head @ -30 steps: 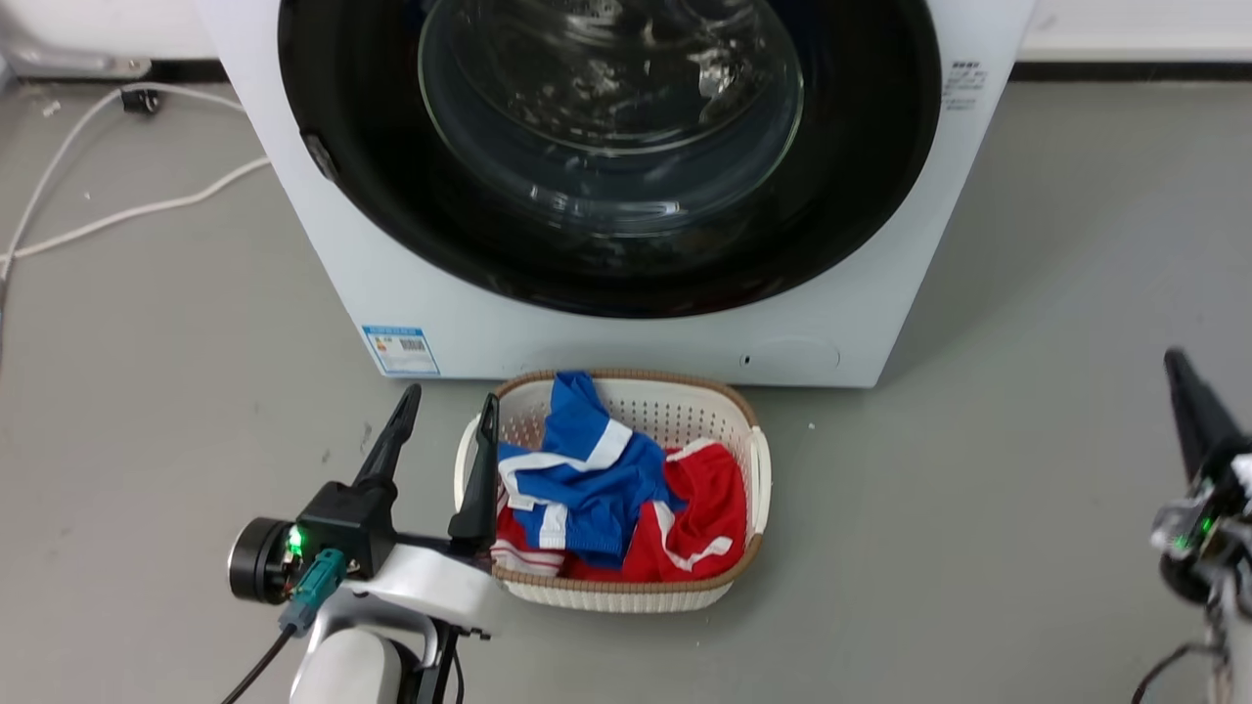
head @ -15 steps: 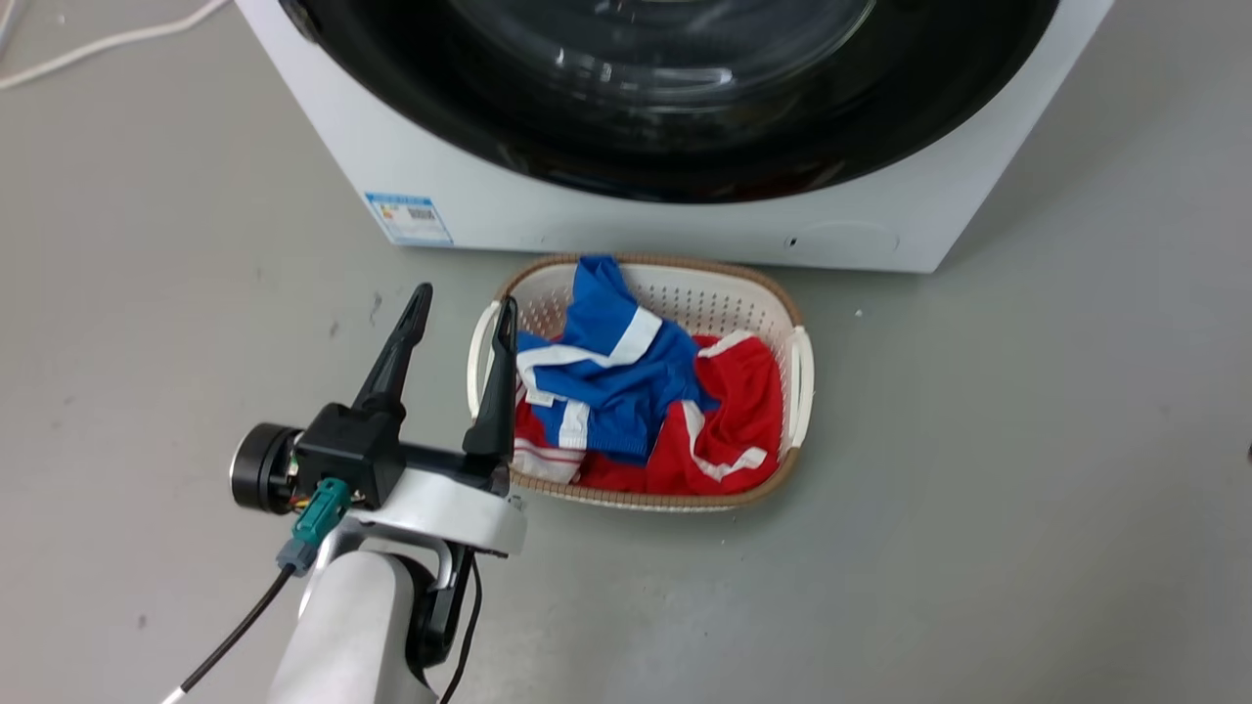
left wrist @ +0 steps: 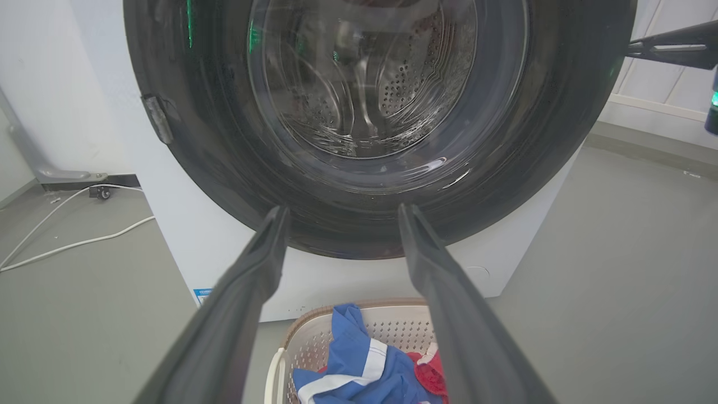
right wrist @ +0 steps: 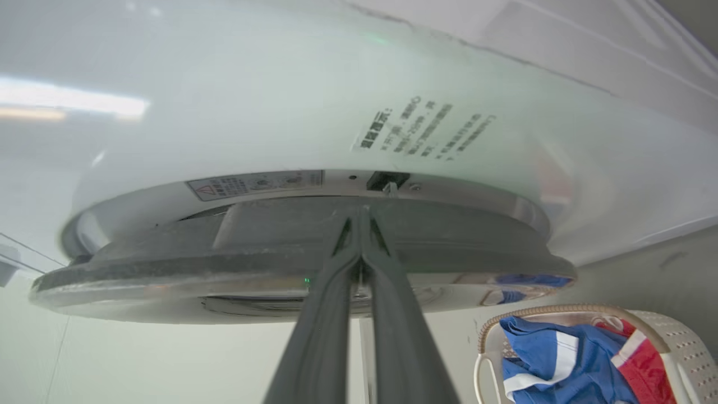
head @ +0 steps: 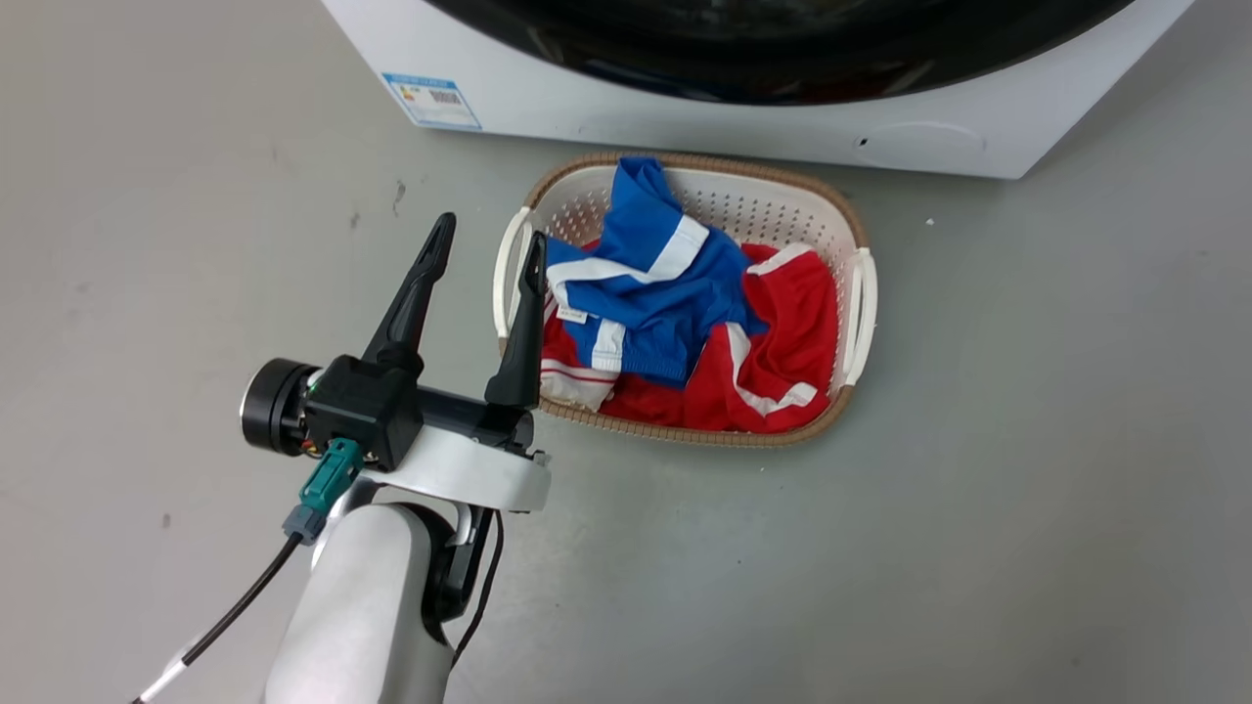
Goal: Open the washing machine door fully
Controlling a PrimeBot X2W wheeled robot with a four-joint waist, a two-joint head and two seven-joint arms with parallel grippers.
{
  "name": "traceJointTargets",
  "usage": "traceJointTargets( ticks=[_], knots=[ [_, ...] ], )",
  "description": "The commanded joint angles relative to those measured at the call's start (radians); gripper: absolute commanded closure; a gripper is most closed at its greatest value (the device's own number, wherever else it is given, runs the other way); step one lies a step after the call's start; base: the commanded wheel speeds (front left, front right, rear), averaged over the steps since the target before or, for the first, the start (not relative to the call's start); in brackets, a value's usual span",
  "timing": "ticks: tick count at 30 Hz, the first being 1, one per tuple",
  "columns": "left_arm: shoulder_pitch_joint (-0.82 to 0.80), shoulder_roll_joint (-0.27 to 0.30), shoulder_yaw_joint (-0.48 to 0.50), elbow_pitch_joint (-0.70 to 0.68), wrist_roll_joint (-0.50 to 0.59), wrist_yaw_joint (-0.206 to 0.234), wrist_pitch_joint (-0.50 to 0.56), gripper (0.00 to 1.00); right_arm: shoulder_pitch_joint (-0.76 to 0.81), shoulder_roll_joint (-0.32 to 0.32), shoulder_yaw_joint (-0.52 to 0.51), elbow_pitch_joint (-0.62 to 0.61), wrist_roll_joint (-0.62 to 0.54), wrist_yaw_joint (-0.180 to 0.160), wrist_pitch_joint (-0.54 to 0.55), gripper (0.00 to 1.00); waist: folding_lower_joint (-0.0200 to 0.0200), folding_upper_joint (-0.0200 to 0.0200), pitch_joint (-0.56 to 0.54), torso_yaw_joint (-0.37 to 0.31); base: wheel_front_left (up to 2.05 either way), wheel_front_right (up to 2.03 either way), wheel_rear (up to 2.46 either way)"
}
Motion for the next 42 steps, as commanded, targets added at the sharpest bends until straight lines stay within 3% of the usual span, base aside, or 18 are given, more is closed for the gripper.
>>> traceJointTargets(
  ticks=[1, 6, 15, 28, 42],
  knots=[
    [-0.023, -0.002, -0.006, -0.008, -0.001, 0.000, -0.003, 0.00, -0.041, -0.001, 0.007, 0.017, -0.018, 0.000, 0.001, 1.00, -0.0002, 0.0000, 0.030, 0.014, 0.00, 0.00, 0.00],
    [-0.048, -0.002, -0.026, -0.016, -0.006, 0.007, -0.003, 0.00, -0.127, 0.024, 0.022, 0.040, -0.058, 0.000, 0.014, 1.00, -0.0002, 0.0000, 0.077, 0.022, 0.00, 0.00, 0.00],
    [-0.059, -0.002, -0.034, -0.018, -0.016, 0.021, -0.003, 0.00, -0.143, 0.017, 0.026, 0.066, -0.072, 0.000, 0.105, 1.00, -0.0002, 0.0000, 0.088, 0.021, 0.00, 0.00, 0.00],
    [-0.026, -0.002, -0.031, 0.011, -0.024, 0.017, -0.003, 0.00, 0.016, 0.022, 0.042, -0.048, -0.046, 0.002, 0.347, 1.00, -0.0002, 0.0000, 0.001, -0.007, 0.00, 0.00, 0.00],
    [0.031, -0.002, -0.036, 0.051, -0.030, 0.009, -0.003, 0.00, 0.230, 0.094, 0.049, -0.182, -0.067, 0.002, 0.517, 1.00, -0.0002, 0.0000, -0.122, -0.017, 0.00, 0.00, 0.00]
  ],
)
